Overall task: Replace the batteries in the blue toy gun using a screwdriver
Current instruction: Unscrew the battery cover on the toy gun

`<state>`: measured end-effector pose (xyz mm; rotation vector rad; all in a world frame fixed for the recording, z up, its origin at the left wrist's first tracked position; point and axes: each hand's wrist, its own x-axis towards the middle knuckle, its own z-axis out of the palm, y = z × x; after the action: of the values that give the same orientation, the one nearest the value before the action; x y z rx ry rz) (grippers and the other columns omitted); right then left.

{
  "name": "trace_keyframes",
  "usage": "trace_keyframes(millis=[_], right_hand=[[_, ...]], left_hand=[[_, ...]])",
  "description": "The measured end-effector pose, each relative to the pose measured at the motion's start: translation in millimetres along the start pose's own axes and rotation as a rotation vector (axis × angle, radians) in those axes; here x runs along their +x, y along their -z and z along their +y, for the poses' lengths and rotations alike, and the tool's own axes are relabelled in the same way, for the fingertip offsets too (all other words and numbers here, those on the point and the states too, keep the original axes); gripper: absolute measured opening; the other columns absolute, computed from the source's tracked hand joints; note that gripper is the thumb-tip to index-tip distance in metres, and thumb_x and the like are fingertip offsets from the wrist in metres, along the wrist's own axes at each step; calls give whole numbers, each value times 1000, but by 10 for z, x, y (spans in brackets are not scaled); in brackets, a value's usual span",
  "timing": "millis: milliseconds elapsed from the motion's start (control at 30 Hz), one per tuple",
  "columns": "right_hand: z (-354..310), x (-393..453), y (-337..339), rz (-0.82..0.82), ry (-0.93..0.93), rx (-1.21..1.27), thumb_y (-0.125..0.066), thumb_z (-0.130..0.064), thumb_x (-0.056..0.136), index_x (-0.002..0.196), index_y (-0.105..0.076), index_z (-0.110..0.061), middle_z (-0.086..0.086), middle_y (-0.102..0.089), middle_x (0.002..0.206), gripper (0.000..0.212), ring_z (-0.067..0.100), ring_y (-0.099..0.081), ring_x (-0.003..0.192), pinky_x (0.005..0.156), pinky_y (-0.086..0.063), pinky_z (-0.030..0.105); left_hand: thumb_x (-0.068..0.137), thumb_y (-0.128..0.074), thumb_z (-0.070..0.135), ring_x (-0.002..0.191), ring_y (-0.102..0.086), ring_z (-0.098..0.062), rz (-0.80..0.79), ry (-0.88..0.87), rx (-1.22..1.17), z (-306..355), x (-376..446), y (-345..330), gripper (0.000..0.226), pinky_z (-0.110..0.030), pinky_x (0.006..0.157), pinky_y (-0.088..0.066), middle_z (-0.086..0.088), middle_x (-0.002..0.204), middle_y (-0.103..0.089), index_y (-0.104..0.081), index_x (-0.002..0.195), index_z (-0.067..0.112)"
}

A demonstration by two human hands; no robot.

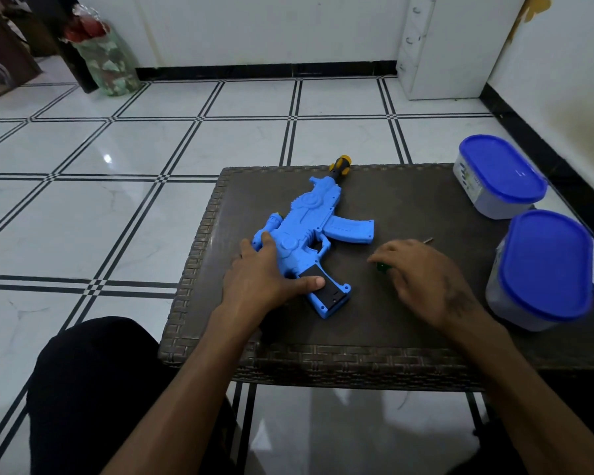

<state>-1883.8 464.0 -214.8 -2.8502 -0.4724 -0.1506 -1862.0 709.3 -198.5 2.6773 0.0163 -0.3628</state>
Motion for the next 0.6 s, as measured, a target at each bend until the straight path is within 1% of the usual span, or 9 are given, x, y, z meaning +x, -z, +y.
trace_keyframes(millis=[67, 133, 233, 300, 333, 400, 467, 533, 600], right_hand=[[-7, 1, -12, -92, -34, -31, -54, -5, 87, 125, -64, -23, -3, -61, 126, 42, 20, -54, 116, 101, -44, 35], [-41, 2, -6, -135, -75, -38, -53, -8, 87, 129, -60, -24, -4, -57, 128, 45, 18, -51, 119, 102, -43, 34], [-141, 91, 27, -40, -193, 69, -53, -12, 89, 133, -57, -21, -1, -57, 128, 45, 19, -51, 120, 102, -44, 34], [-212, 248, 72, 63, -317, 207, -57, -19, 91, 134, -56, -19, 3, -58, 127, 43, 21, -55, 118, 100, -45, 35], [-229, 356, 97, 75, -391, 267, -58, -25, 91, 135, -55, -18, 5, -57, 129, 44, 23, -56, 118, 100, -46, 35], [-249, 603, 172, -16, -533, 369, -58, -37, 93, 141, -48, -15, 8, -51, 140, 55, 26, -52, 125, 103, -44, 38], [-270, 833, 243, -116, -641, 561, -57, -48, 93, 145, -42, -8, 11, -46, 147, 68, 27, -49, 130, 104, -43, 41], [-302, 995, 312, -151, -728, 776, -56, -54, 92, 145, -40, -6, 13, -50, 143, 74, 27, -52, 127, 98, -46, 41], [-359, 1085, 380, -171, -784, 967, -53, -57, 93, 143, -43, -10, 11, -59, 130, 70, 24, -56, 115, 89, -43, 38]], left_hand=[[58, -70, 76, 139, -33, -33, 35, 12, -61, -45, 16, -12, 125, -47, 108, -38, -14, 154, -22, -14, 154, 17], [54, -72, 76, 136, -36, -32, 53, 38, -128, -74, 45, -5, 127, -47, 107, -40, -13, 149, -27, -20, 153, 16], [49, -77, 74, 134, -37, -31, 56, 73, -179, -71, 88, 17, 130, -46, 107, -39, -13, 146, -30, -23, 152, 17], [50, -80, 71, 136, -33, -32, 63, 70, -210, -51, 95, 17, 134, -46, 109, -36, -13, 147, -28, -15, 154, 17], [51, -82, 68, 136, -32, -32, 72, 58, -230, -40, 88, 12, 136, -45, 110, -35, -13, 147, -27, -10, 155, 17], [55, -85, 59, 136, -31, -31, 98, 19, -275, -10, 71, 16, 137, -41, 108, -34, -13, 146, -25, -1, 156, 18], [57, -87, 51, 133, -34, -30, 123, -14, -316, 19, 53, 45, 139, -36, 103, -37, -14, 143, -24, 5, 155, 20], [57, -89, 48, 130, -38, -31, 149, -39, -334, 38, 42, 75, 140, -35, 98, -39, -14, 142, -24, 9, 155, 23], [56, -88, 50, 127, -40, -32, 173, -62, -303, 46, 43, 97, 140, -38, 97, -41, -14, 140, -25, 8, 154, 25]])
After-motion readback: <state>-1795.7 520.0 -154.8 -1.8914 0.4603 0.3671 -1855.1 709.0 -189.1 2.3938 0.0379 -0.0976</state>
